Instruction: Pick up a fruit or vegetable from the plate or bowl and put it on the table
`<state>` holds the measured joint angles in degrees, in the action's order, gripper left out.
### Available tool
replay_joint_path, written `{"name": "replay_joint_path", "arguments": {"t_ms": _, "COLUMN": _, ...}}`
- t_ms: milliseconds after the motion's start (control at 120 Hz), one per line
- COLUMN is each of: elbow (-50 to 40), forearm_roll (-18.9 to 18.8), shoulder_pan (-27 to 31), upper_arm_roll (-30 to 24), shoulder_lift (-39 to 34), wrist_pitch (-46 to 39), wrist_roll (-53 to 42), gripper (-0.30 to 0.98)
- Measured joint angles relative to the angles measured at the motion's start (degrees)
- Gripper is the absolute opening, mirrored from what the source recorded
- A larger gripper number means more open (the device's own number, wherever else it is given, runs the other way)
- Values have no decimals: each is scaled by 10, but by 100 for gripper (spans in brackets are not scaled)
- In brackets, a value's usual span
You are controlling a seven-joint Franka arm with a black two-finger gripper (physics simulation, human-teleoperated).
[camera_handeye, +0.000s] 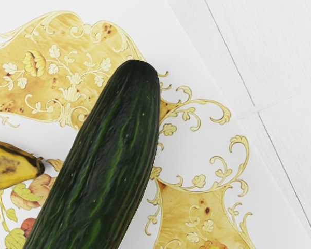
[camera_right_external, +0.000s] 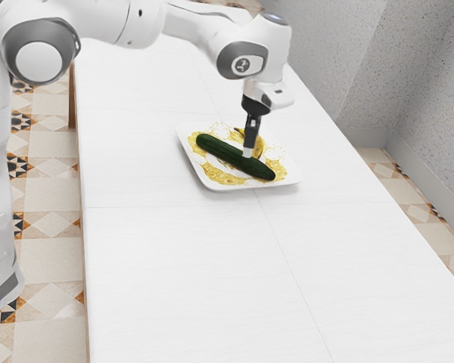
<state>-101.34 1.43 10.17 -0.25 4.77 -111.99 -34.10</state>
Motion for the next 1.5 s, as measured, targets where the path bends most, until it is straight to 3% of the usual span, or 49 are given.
{"name": "replay_joint_path", "arguments": {"t_ms": 383, "elbow": -12, "forearm_roll": 38, "shoulder_pan": 4, "upper_arm_roll": 17, "shoulder_lift": 31, "wrist_pitch": -71, "wrist_roll": -108, "gripper": 69}}
{"name": "replay_joint_path", "arguments": {"t_ms": 800, "elbow": -9, "forearm_roll": 6, "shoulder_pan": 7, "upper_arm_roll": 31, "shoulder_lift": 36, "wrist_pitch": -46, "wrist_roll": -142, "gripper": 69}}
{"name": "replay_joint_path", "arguments": {"t_ms": 1500, "elbow": -12, "forearm_roll": 2, "shoulder_pan": 2, "upper_arm_roll": 39, "shoulder_lift": 75, "wrist_pitch": -37, "wrist_roll": -147, "gripper": 69}}
